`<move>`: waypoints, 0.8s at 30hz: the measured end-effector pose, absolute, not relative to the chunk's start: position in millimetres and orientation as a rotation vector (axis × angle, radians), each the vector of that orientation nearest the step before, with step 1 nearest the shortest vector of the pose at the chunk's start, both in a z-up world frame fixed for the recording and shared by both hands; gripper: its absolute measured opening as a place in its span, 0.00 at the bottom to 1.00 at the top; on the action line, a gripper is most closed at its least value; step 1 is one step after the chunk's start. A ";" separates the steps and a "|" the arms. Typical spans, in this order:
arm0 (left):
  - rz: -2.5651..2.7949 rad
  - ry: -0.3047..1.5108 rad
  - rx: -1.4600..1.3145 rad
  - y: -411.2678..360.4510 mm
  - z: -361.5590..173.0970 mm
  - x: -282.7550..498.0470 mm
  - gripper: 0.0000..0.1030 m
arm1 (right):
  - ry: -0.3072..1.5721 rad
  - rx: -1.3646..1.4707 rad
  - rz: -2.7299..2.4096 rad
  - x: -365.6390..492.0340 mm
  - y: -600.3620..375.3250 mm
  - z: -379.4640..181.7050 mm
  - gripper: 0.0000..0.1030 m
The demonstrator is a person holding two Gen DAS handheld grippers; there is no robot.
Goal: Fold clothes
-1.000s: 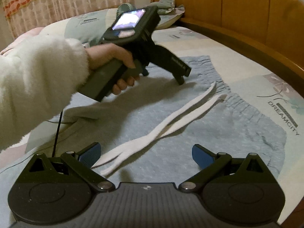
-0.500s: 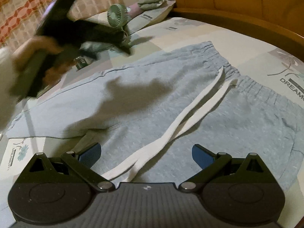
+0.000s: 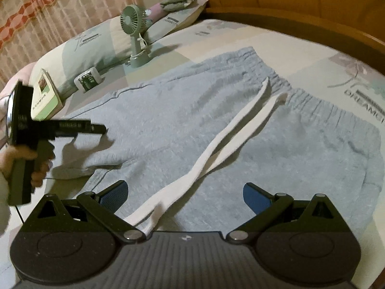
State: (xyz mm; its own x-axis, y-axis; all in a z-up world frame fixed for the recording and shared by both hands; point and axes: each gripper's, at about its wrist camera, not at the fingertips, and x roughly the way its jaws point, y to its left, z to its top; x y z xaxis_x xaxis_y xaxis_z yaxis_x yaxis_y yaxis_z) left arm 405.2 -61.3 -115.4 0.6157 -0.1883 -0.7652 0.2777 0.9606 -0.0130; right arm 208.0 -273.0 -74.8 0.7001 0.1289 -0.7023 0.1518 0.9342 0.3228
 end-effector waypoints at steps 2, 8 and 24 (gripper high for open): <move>-0.283 0.854 0.105 -58.8 -115.6 401.8 0.99 | 0.815 0.383 -0.011 211.1 -272.4 -77.7 1.00; -0.273 0.809 0.091 -46.9 -108.9 392.3 0.99 | 0.799 0.386 0.014 209.4 -269.3 -74.3 1.00; -0.181 0.814 0.006 24.8 -116.9 374.5 0.99 | 0.760 0.431 0.024 212.2 -266.6 -74.1 1.00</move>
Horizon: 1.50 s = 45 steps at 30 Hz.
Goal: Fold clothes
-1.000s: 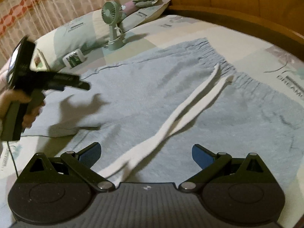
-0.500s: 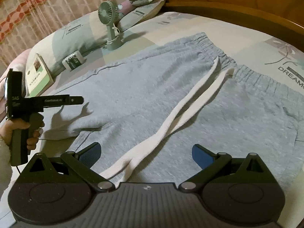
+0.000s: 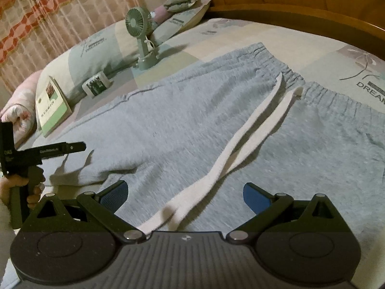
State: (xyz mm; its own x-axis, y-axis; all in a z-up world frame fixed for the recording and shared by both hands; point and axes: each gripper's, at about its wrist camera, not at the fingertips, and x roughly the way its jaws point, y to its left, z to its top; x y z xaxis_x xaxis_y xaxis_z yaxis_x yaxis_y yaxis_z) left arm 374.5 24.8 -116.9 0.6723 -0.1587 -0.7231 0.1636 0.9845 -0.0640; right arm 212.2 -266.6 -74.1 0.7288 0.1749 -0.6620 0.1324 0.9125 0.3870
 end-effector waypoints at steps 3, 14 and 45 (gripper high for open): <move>-0.161 0.844 0.003 39.7 -127.3 367.6 0.99 | 0.762 0.423 0.020 214.3 -264.3 -75.6 1.00; -0.125 0.818 -0.006 45.5 -109.3 390.3 0.99 | 0.769 0.371 0.021 217.8 -256.0 -78.8 1.00; 0.081 0.772 -0.160 213.7 -111.9 365.6 0.99 | 0.822 -0.017 -0.001 220.0 -178.7 -102.1 1.00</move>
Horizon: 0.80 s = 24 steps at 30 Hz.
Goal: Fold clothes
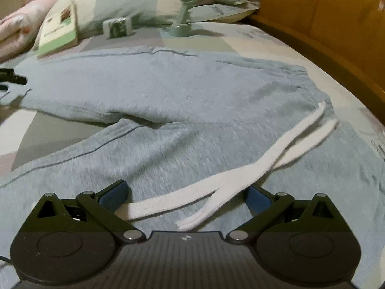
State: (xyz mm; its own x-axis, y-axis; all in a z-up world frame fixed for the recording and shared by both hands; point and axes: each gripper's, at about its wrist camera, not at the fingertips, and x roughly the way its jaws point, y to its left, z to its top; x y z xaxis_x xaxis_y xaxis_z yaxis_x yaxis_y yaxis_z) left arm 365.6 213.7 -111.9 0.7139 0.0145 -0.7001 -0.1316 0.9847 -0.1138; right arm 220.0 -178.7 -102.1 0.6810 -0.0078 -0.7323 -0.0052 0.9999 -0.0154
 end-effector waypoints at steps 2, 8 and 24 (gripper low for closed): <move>0.096 0.785 -0.175 225.5 -116.6 364.8 0.99 | 0.830 -0.017 0.009 219.5 -180.5 -101.2 1.00; 0.062 0.828 -0.112 236.2 -110.2 340.4 0.99 | 0.870 0.076 0.095 213.6 -181.5 -80.9 1.00; 0.189 0.798 -0.273 300.9 -96.4 363.4 0.99 | 0.737 0.027 0.205 195.0 -153.4 -39.6 1.00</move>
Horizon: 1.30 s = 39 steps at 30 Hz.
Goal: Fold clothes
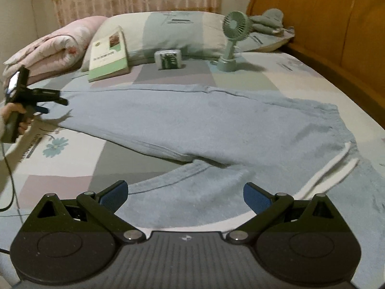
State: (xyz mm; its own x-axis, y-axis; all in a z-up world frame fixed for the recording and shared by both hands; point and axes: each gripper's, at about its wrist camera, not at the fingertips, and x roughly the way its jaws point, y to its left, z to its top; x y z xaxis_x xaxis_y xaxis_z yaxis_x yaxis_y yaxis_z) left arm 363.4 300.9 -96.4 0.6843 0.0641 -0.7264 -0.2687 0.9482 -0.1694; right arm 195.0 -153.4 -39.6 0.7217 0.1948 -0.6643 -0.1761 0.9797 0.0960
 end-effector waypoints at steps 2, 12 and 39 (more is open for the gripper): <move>0.184 0.757 -0.296 308.8 -86.6 371.1 0.99 | 0.746 0.056 0.203 195.9 -157.7 -41.0 1.00; 0.218 0.739 -0.463 352.3 -99.6 420.9 0.99 | 0.748 0.068 0.143 195.1 -168.7 -40.8 1.00; 0.094 0.842 0.076 234.4 -103.9 364.6 0.99 | 0.721 0.056 0.096 172.1 -177.0 -28.2 1.00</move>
State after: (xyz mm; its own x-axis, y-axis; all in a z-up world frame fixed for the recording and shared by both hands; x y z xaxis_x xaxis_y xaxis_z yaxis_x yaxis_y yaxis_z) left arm 364.6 234.4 -103.9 0.6620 0.1135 -0.7409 -0.0534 0.9931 0.1044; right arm 172.1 -177.0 -28.2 0.7469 0.1070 -0.6562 -0.0683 0.9941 0.0843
